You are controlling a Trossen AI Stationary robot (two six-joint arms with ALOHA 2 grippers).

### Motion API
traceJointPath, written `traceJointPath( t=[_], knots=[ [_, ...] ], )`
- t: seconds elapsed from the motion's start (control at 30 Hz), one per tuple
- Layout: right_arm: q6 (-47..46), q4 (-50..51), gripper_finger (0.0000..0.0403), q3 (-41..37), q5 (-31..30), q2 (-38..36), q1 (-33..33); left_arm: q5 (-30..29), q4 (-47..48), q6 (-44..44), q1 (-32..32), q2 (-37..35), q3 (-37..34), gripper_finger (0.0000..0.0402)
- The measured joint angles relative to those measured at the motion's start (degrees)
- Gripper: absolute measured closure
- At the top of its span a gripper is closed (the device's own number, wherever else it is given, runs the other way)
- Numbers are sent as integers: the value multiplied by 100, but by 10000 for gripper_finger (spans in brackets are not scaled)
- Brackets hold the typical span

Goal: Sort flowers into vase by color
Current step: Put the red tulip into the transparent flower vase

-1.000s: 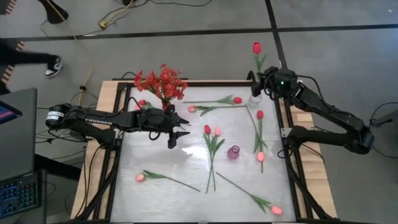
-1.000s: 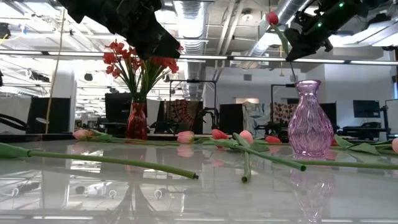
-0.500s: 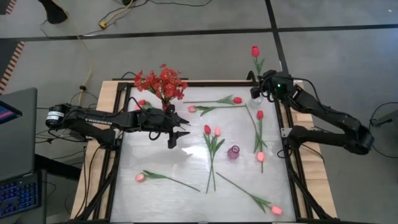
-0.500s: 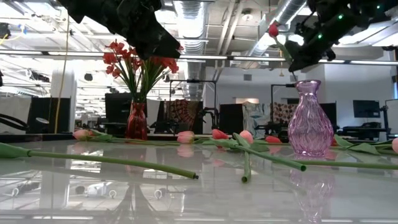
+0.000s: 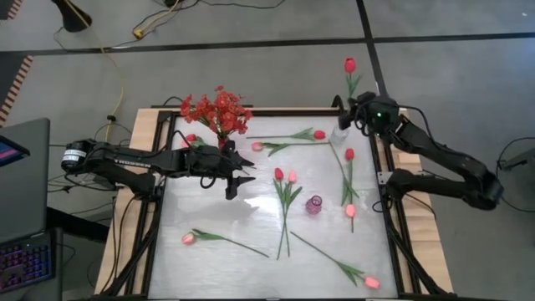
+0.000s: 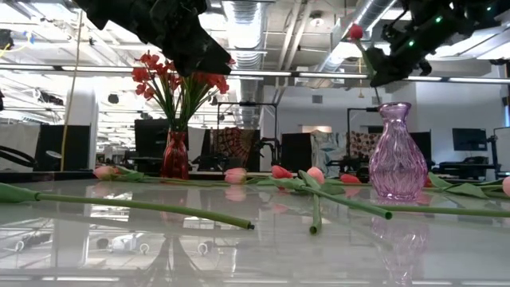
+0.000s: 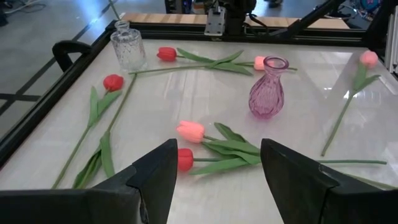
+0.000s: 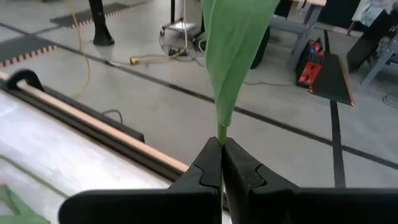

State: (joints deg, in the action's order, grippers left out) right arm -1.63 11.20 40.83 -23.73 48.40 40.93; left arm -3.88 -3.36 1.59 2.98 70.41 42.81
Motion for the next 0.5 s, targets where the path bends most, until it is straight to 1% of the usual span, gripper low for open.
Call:
traceJointPath(
  t=[0.27, 0.5],
  knots=[
    [-39, 22, 373, 91, 8, -372, -200, -47, -35, -25, 24, 0, 0, 184],
    [-140, 70, 372, 91, -15, -366, -474, -111, -61, -27, 28, 0, 0, 184]
  ],
)
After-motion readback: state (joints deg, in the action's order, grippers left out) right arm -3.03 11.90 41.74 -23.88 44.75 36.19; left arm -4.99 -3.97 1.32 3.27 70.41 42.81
